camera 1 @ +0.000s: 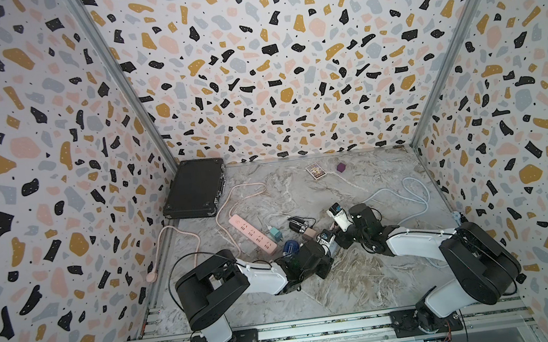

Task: Unplug the electric shaver
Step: Remove the plug from the socket.

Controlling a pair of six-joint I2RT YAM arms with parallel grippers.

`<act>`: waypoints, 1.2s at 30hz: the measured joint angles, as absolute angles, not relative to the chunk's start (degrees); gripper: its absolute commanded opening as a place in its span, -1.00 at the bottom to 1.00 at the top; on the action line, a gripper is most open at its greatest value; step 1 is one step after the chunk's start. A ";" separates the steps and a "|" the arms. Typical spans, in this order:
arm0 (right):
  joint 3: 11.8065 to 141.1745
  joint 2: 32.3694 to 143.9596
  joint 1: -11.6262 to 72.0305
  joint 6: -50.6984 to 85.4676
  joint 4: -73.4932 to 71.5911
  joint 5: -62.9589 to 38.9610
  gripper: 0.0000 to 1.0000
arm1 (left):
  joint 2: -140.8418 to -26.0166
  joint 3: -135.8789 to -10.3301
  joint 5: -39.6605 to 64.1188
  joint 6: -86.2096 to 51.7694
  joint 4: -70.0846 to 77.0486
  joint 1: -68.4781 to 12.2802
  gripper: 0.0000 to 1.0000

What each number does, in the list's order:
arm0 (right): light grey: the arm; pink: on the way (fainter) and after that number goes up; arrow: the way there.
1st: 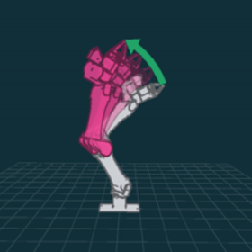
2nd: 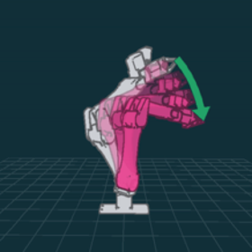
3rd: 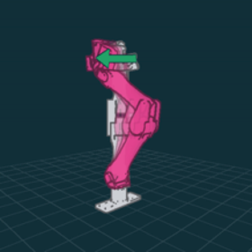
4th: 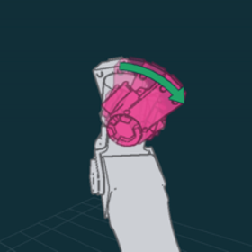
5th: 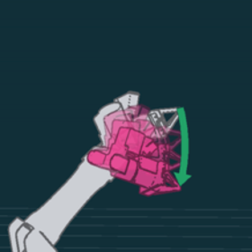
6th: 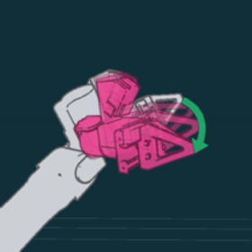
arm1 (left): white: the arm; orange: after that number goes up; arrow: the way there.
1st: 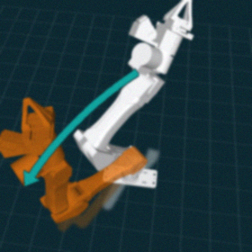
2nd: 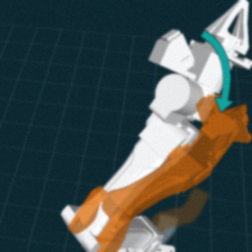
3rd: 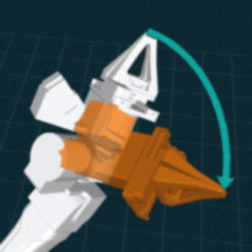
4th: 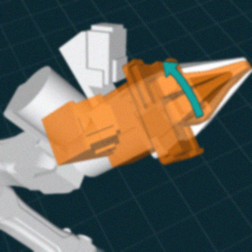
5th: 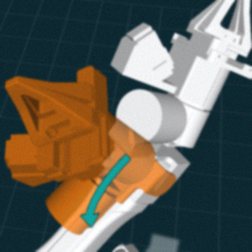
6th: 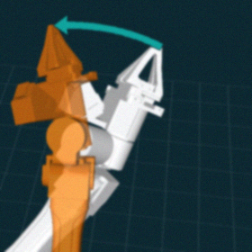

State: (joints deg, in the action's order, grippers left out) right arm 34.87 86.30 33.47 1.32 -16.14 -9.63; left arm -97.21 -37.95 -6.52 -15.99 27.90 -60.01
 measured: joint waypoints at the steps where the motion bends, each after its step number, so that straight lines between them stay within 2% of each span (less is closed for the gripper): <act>1: 34.87 86.30 33.52 1.32 -16.12 -9.54 -1.00 | -97.45 -37.95 -6.33 -16.58 28.27 -59.72 -1.00; 11: 33.26 83.70 34.22 1.96 -14.90 -8.16 -1.00 | -101.56 -37.74 -2.83 -21.50 37.08 -57.63 -1.00; 36: 31.29 75.02 36.14 0.58 -8.78 -1.56 -1.00 | -103.96 -37.01 2.66 -25.82 43.64 -57.91 -1.00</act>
State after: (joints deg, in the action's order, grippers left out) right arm 31.29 75.02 36.14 0.58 -8.78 -1.56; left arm -103.96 -37.01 2.66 -25.82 43.64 -57.91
